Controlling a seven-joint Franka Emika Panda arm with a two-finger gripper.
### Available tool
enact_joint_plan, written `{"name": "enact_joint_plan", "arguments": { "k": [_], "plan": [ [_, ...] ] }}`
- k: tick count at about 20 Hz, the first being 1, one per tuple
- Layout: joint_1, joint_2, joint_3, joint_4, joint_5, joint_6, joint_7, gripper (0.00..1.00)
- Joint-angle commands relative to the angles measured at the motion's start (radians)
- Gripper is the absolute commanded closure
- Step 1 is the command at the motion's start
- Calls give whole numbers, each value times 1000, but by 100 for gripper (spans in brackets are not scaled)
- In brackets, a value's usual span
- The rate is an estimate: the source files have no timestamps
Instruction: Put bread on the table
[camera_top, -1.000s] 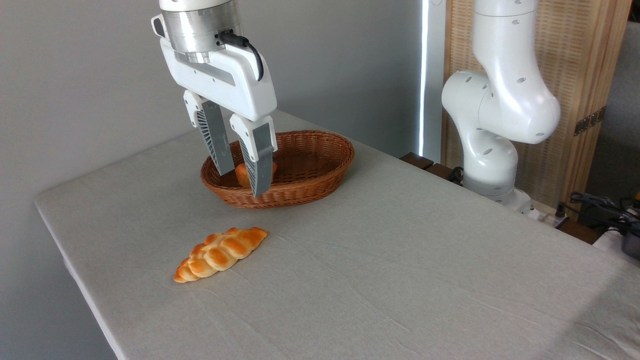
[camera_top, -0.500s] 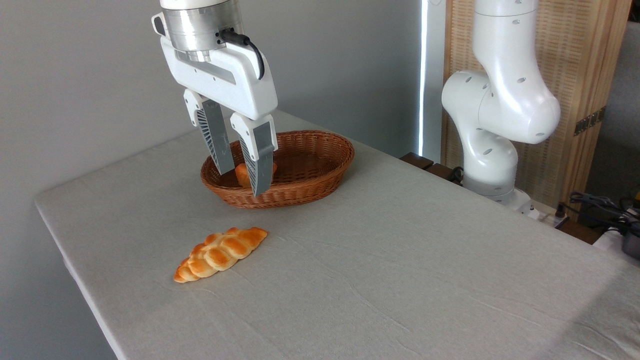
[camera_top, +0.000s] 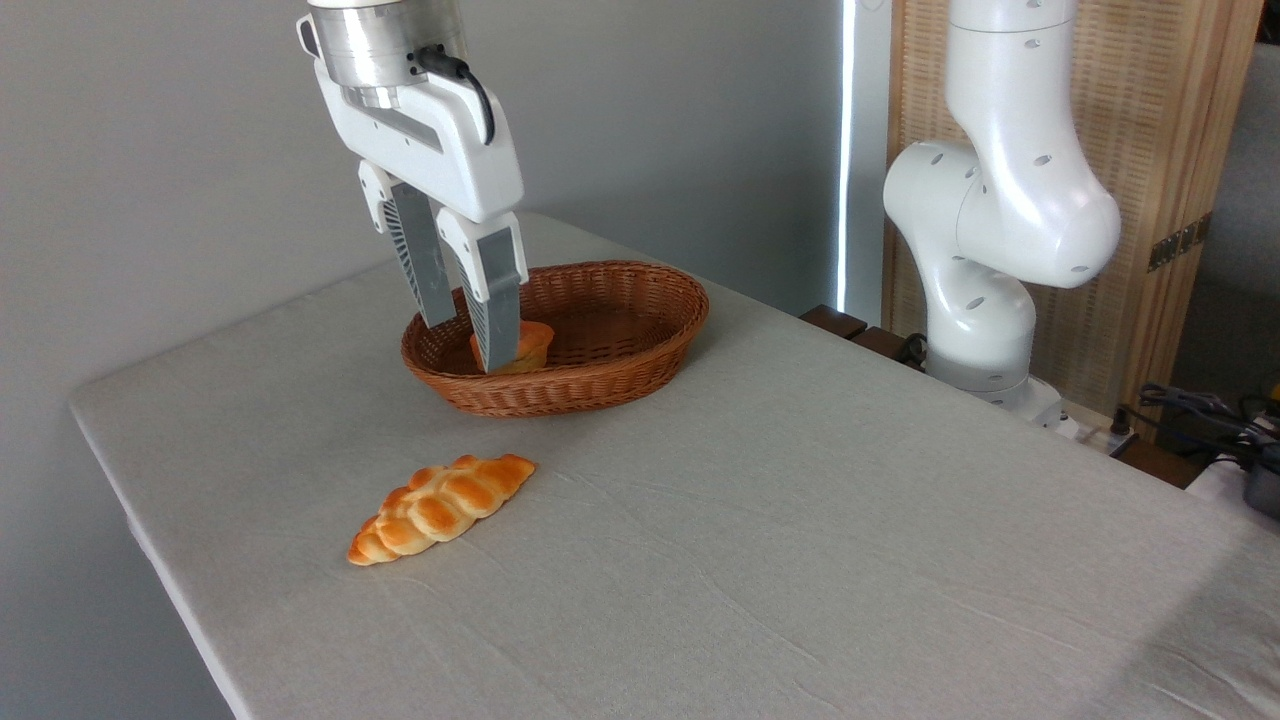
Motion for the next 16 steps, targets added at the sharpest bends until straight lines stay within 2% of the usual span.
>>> {"name": "enact_joint_plan", "arguments": {
  "k": [1,6,11,14,16],
  "plan": [
    [3,-23,-41,-12,-15,-27,20,0],
    [-8,-56,-81,-61,-18,-13,21,0],
    [-54,-77,-90,-115,-51,-1,26,0],
    [-86,-112,-122,-188,-52,39,24,0],
    [-88,-140,-165,-243,-52,67,26,0]
  ]
}}
